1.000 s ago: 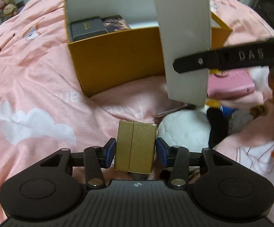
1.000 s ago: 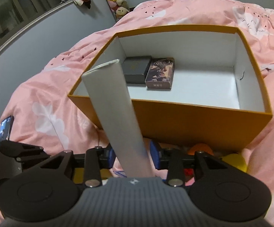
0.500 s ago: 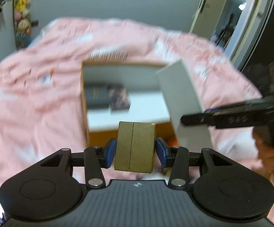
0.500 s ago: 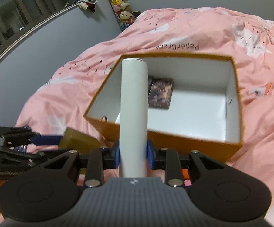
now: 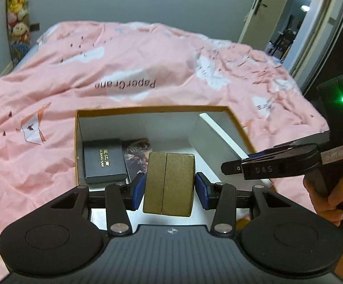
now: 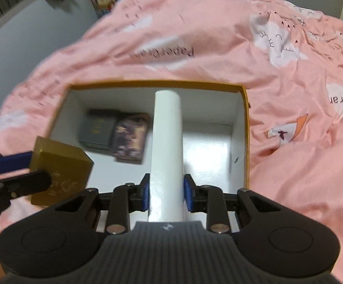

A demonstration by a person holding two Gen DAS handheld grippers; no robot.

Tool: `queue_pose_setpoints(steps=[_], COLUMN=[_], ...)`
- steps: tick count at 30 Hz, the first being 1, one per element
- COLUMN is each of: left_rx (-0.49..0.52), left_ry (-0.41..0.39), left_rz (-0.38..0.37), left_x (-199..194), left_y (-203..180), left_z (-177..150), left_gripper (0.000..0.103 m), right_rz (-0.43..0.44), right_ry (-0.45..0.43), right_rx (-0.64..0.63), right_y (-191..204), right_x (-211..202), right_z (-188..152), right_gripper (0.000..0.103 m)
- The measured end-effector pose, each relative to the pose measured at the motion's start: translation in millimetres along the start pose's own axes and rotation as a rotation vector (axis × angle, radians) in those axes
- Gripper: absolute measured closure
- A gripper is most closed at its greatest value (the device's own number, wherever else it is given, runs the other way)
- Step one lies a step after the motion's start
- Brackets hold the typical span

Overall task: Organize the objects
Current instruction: 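Carry the white box and the gold box over the orange box, then lower the white box into the orange box and open the right tool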

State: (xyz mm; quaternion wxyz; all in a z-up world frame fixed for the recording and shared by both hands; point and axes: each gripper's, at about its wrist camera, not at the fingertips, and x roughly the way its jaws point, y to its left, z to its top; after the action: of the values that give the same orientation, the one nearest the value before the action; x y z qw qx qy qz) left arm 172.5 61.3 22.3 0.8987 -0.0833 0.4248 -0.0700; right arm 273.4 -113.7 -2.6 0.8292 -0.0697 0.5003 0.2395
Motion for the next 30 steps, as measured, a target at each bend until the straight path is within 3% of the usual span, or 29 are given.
queue_pose_setpoints(steps=[6, 18, 23, 30], left_rx=[-0.013, 0.001, -0.004, -0.016], left_ry=[0.045, 0.094, 0.096, 0.106], left_rz=[-0.011, -0.026, -0.023, -0.029], left_x=[33, 70, 71, 76], left_y=[14, 22, 26, 29], left_z=[5, 2, 2, 0], left_gripper=[0.051, 0.051, 0.051, 0.051], right_rz=[-0.139, -0.338, -0.303, -0.101], right_ry=[0.054, 0.108, 0.089, 0.116], right_rx=[-0.051, -0.263, -0.254, -0.153], right_y=[-2, 18, 14, 1], right_x=[51, 100, 92, 75], right_z=[12, 3, 6, 18], right_gripper=[0.073, 0.073, 0.068, 0.066])
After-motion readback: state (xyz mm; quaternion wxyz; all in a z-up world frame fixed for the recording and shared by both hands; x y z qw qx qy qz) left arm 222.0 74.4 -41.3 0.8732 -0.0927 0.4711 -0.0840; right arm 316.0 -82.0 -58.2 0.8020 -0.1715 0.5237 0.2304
